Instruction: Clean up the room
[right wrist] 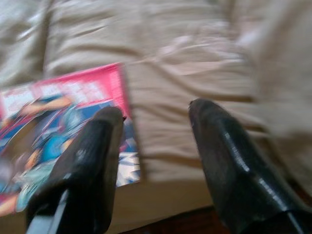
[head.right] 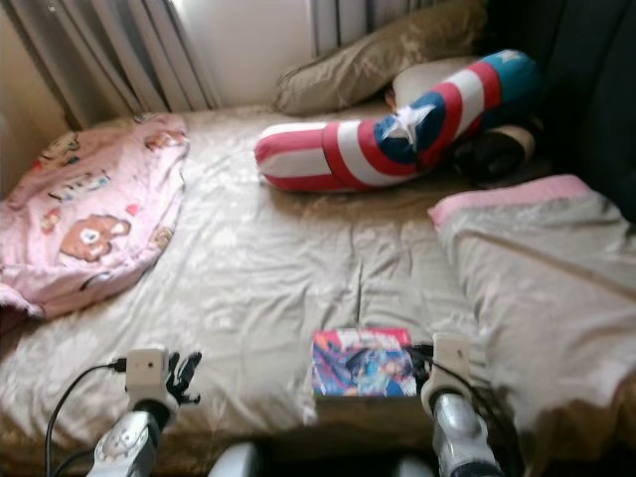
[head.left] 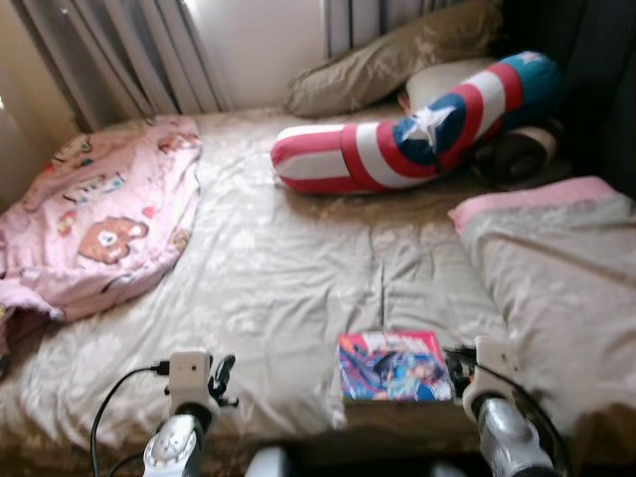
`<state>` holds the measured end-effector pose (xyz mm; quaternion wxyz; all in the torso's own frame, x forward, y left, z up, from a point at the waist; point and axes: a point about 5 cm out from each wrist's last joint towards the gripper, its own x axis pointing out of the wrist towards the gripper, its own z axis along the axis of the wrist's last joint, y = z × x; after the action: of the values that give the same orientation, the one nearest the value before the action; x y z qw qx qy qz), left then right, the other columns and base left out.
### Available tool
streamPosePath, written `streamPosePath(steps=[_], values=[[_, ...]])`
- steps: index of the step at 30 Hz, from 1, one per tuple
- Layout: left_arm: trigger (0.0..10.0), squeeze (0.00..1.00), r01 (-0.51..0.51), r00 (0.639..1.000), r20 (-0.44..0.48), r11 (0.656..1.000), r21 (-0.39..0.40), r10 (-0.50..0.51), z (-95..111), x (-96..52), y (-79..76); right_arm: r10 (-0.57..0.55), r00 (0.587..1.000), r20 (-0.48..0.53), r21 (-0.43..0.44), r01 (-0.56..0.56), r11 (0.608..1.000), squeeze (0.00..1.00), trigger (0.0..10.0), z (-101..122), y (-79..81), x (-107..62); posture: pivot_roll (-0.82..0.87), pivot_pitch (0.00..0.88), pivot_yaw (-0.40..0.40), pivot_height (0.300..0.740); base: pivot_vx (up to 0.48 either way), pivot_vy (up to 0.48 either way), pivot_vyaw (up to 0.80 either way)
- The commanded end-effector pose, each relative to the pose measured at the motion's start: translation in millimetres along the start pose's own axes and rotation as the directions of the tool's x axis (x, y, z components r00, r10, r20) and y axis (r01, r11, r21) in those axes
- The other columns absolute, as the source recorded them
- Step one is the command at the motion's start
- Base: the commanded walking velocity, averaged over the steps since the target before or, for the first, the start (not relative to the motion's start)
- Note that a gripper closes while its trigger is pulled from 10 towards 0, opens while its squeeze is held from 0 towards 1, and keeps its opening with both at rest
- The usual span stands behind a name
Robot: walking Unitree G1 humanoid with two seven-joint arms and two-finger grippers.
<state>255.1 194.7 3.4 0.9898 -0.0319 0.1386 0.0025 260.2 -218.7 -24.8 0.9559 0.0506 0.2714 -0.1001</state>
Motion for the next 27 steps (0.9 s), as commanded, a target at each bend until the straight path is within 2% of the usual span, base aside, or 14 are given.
streamPosePath(steps=[1,4,8,13,16,19,23,24,27], values=[[10.0,0.00,-0.030,1.000,-0.005,1.000,-0.008,0.030,-2,0.8,8.0,0.009,1.000,-0.015,0.028,-0.008,1.000,0.00,10.0,-4,6.2,-0.5,0.03,0.000,0.083,0.714,0.000,0.000,0.00],[10.0,0.00,-0.030,0.999,-0.029,0.999,-0.013,0.030,-6,2.2,7.9,0.018,0.999,-0.051,-0.011,-0.018,1.000,0.00,10.0,-13,8.9,-2.9,0.03,0.000,0.082,0.734,0.000,0.000,0.00],[10.0,0.00,-0.021,0.997,-0.076,1.000,-0.001,0.020,-13,3.5,6.9,-0.008,0.995,-0.097,0.038,0.012,0.999,0.00,10.0,-21,7.6,-4.8,0.03,0.000,0.083,0.740,0.000,0.000,0.00],[10.0,0.00,-0.033,0.993,-0.113,0.999,-0.012,0.031,-18,5.1,9.0,-0.010,0.992,-0.128,0.042,0.015,0.999,0.00,10.0,-27,7.4,-6.7,0.02,0.000,0.088,0.740,0.000,0.000,0.00],[10.0,0.00,-0.053,0.979,-0.197,0.998,-0.022,0.047,-34,-1.6,12.3,-0.014,0.986,-0.166,0.106,0.032,0.994,0.00,10.0,-40,6.2,-11.7,0.00,0.000,0.105,0.740,0.000,0.000,0.00],[10.0,0.00,-0.070,0.969,-0.240,0.997,-0.033,0.060,-42,-5.4,15.1,-0.022,0.983,-0.180,0.142,0.048,0.989,0.00,10.0,-45,5.6,-14.2,0.00,0.000,0.111,0.740,0.000,0.000,0.00],[10.0,0.00,-0.080,0.952,-0.300,0.996,-0.047,0.062,-51,-10.8,16.9,-0.009,0.978,-0.207,0.129,0.037,0.991,0.00,10.0,-54,7.2,-18.0,-0.02,0.000,0.112,0.740,0.000,0.000,0.00],[10.0,0.00,-0.080,0.928,-0.366,0.996,-0.025,0.065,-61,-16.4,17.0,-0.015,0.964,-0.266,0.092,0.042,0.995,0.00,10.0,-69,5.2,-24.8,-0.01,0.000,0.107,0.740,0.000,0.000,0.00],[10.0,0.00,-0.076,0.917,-0.393,0.997,-0.012,0.065,-65,-17.9,15.2,-0.051,0.953,-0.299,0.108,0.087,0.990,0.00,10.0,-77,-1.6,-29.9,-0.02,0.000,0.109,0.740,0.000,0.000,0.00]])
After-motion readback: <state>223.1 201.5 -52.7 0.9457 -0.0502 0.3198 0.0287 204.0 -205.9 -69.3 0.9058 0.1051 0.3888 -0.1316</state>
